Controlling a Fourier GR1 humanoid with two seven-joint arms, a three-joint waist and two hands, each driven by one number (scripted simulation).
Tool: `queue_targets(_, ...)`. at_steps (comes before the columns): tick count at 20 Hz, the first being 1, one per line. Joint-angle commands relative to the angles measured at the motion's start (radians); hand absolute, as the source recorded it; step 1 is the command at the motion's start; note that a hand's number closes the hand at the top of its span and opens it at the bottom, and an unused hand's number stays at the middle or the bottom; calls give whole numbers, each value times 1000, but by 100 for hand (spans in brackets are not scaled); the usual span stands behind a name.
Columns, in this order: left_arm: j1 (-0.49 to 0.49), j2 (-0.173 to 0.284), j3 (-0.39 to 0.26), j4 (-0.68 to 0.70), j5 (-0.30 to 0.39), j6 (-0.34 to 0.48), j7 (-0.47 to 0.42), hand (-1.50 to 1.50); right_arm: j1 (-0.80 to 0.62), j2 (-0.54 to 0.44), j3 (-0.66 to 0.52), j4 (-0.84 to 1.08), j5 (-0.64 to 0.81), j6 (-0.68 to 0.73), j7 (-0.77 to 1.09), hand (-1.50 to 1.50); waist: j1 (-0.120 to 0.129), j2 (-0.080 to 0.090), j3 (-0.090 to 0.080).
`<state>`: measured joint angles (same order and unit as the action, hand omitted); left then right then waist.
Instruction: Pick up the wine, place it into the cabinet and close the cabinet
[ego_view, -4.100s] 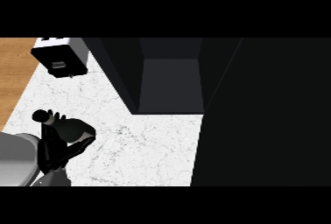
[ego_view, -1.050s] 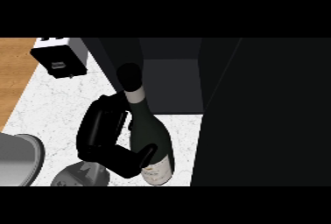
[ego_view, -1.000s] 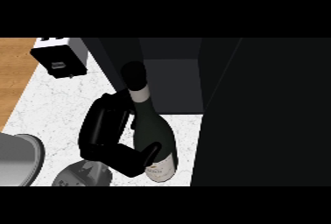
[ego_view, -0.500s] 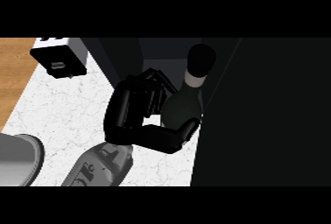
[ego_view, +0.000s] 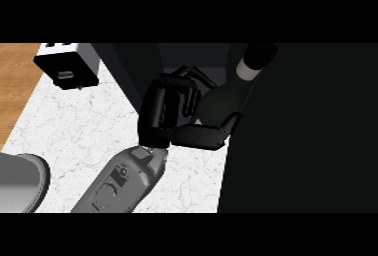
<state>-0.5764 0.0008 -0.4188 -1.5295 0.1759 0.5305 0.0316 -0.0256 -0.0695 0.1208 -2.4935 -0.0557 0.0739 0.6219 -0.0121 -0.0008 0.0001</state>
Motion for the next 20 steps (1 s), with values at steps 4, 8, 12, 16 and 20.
queue_targets(4, 22, -1, -63, 72, 94, 64, -109, 150, -47, 13, 66, -134, 38, -57, 126, -150, 1, 0, -1)
queue_targets(8, 12, -1, -18, 147, 154, 32, -188, 150, 25, -11, 8, -144, -44, -15, 63, -150, -3, 1, 0)
queue_targets(12, -47, -1, -51, 223, 212, 97, -248, 150, -8, 0, 10, -107, -28, -24, 54, -150, -4, 2, 0)
queue_targets(16, 11, 7, -42, 140, 107, 60, -151, 150, -37, -15, -37, -64, -39, -11, 29, -150, 10, -1, 0)
queue_targets(20, -2, 8, 0, 320, 104, -1, -294, 150, -13, -16, -16, -79, -34, -6, 35, -150, 2, 1, 0)
